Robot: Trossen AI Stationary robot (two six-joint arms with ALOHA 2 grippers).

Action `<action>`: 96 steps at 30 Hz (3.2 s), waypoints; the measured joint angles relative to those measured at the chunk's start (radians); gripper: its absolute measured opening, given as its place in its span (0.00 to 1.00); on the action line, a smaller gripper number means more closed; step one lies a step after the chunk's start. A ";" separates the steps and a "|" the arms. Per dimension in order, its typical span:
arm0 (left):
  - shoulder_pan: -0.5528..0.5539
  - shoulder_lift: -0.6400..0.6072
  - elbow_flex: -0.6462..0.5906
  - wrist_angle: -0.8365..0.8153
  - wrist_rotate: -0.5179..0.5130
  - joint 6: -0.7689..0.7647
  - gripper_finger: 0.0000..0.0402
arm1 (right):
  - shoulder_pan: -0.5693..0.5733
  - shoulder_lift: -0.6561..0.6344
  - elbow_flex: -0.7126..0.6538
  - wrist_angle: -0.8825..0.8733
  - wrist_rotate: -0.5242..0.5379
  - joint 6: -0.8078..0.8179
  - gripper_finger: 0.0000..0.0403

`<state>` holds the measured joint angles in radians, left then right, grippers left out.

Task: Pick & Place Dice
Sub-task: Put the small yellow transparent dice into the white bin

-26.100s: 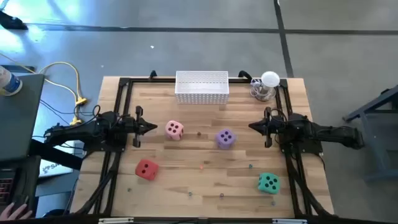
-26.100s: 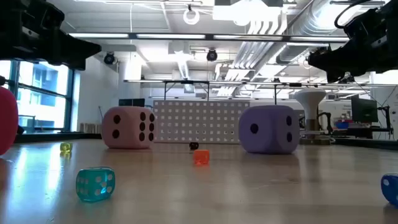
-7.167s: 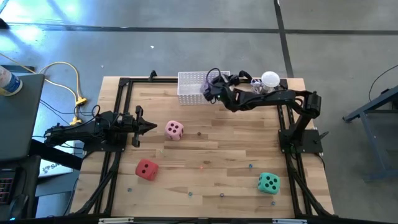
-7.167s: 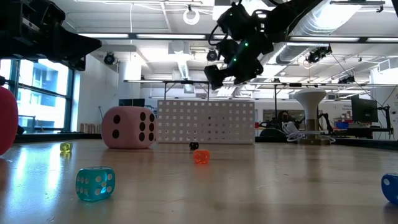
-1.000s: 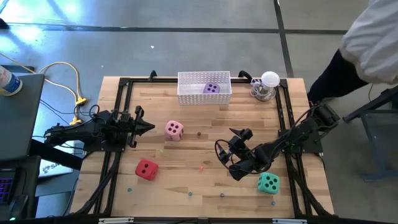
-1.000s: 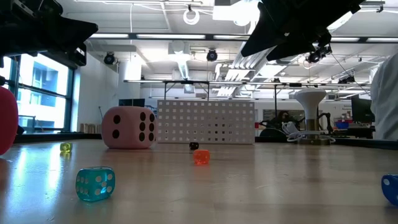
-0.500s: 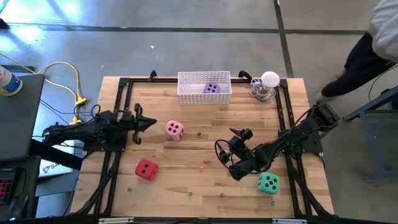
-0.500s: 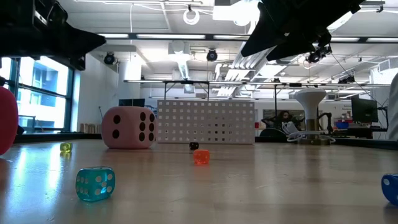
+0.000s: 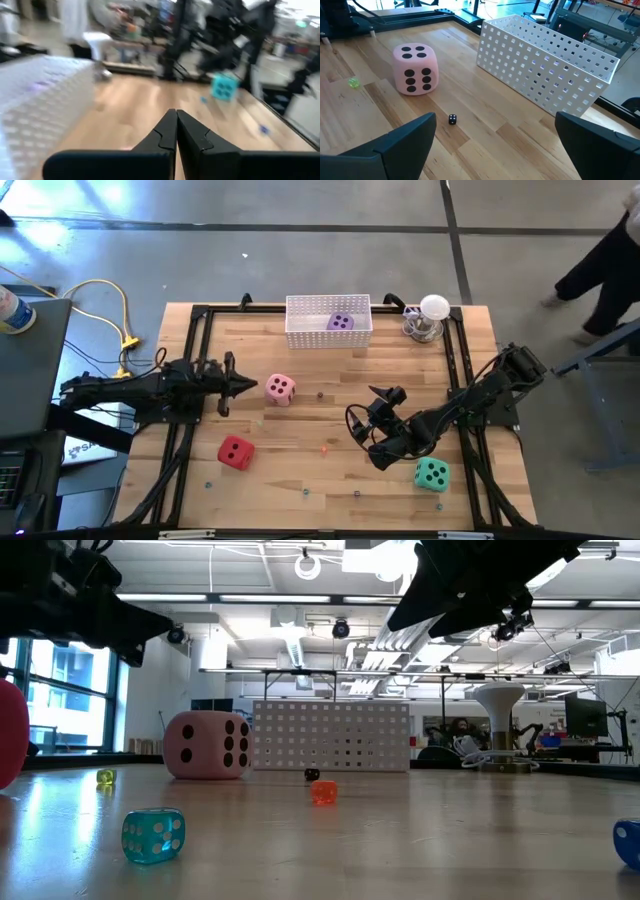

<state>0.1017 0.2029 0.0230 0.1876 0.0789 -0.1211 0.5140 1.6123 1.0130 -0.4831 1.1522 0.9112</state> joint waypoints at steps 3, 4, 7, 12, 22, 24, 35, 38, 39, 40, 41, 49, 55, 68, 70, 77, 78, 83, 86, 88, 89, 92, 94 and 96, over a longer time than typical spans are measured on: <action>0.000 0.064 0.037 -0.068 0.069 0.000 0.00 | 0.000 0.000 0.000 0.000 0.000 0.000 0.99; -0.002 0.088 0.064 -0.092 0.083 0.001 0.00 | 0.000 0.000 0.000 0.000 0.000 0.000 0.99; -0.016 0.160 0.158 -0.210 0.101 0.022 0.00 | 0.000 0.000 0.000 0.000 0.000 0.000 0.99; -0.071 0.288 0.263 -0.367 0.116 0.060 0.00 | 0.000 0.000 0.000 0.000 -0.003 0.000 0.99; -0.312 0.454 0.274 -0.349 0.000 0.064 0.00 | 0.000 0.000 0.000 -0.002 -0.011 0.000 0.99; -0.350 0.473 0.274 -0.349 -0.075 0.064 0.00 | 0.000 0.000 0.000 -0.002 -0.011 0.000 0.99; -0.447 0.566 0.277 -0.352 -0.186 -0.008 0.00 | 0.000 0.000 0.000 -0.002 -0.011 0.000 0.99; -0.446 0.574 0.277 -0.352 -0.186 -0.010 0.00 | 0.000 0.000 0.000 -0.001 -0.011 0.000 0.99; -0.446 0.574 0.277 -0.352 -0.186 -0.010 0.00 | 0.000 0.000 0.000 -0.002 -0.011 0.000 0.99; -0.443 0.574 0.277 -0.350 -0.186 -0.009 0.00 | 0.000 0.000 0.000 -0.002 -0.011 0.000 0.99; -0.442 0.574 0.277 -0.347 -0.186 -0.008 0.00 | 0.000 0.000 0.000 -0.002 -0.011 0.000 0.99; -0.436 0.574 0.278 -0.332 -0.186 0.007 0.00 | 0.000 0.000 0.000 -0.002 -0.030 0.000 0.99; -0.436 0.574 0.278 -0.306 -0.195 0.016 0.00 | 0.000 0.000 0.000 -0.002 -0.030 0.000 0.99; -0.438 0.574 0.278 -0.303 -0.268 -0.034 0.12 | 0.000 0.000 0.000 -0.002 -0.030 0.000 0.99; -0.438 0.574 0.278 -0.304 -0.266 -0.034 0.17 | 0.000 0.000 0.000 -0.002 -0.030 0.000 0.99; -0.438 0.582 0.278 -0.349 -0.234 0.075 0.26 | 0.000 0.000 0.000 -0.002 -0.030 0.000 0.99; -0.434 0.585 0.278 -0.361 -0.241 0.114 0.26 | 0.000 0.000 0.000 -0.002 -0.030 0.000 0.99; -0.404 0.587 0.277 -0.373 -0.332 0.104 0.26 | 0.000 0.000 0.000 -0.001 -0.030 0.000 0.99; -0.385 0.587 0.277 -0.379 -0.332 -0.021 0.26 | 0.000 0.000 0.000 -0.001 -0.030 0.000 0.99; -0.376 0.586 0.277 -0.411 -0.327 -0.026 0.26 | 0.000 0.000 0.000 -0.001 -0.030 0.000 0.99; -0.373 0.586 0.277 -0.433 -0.318 -0.027 0.26 | 0.000 0.000 0.000 -0.001 -0.030 0.000 0.99; -0.372 0.586 0.277 -0.477 -0.240 -0.047 0.26 | 0.000 0.000 0.000 -0.002 -0.030 0.000 0.99; -0.372 0.586 0.277 -0.491 -0.192 -0.060 0.26 | 0.000 0.000 0.000 -0.002 -0.030 0.000 0.99; -0.372 0.586 0.277 -0.486 -0.180 -0.051 0.26 | 0.000 0.000 0.000 -0.002 -0.030 0.000 0.99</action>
<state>-0.2703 0.7891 0.3000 -0.2989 -0.1013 -0.1725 0.5140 1.6123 1.0130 -0.4850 1.1225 0.9112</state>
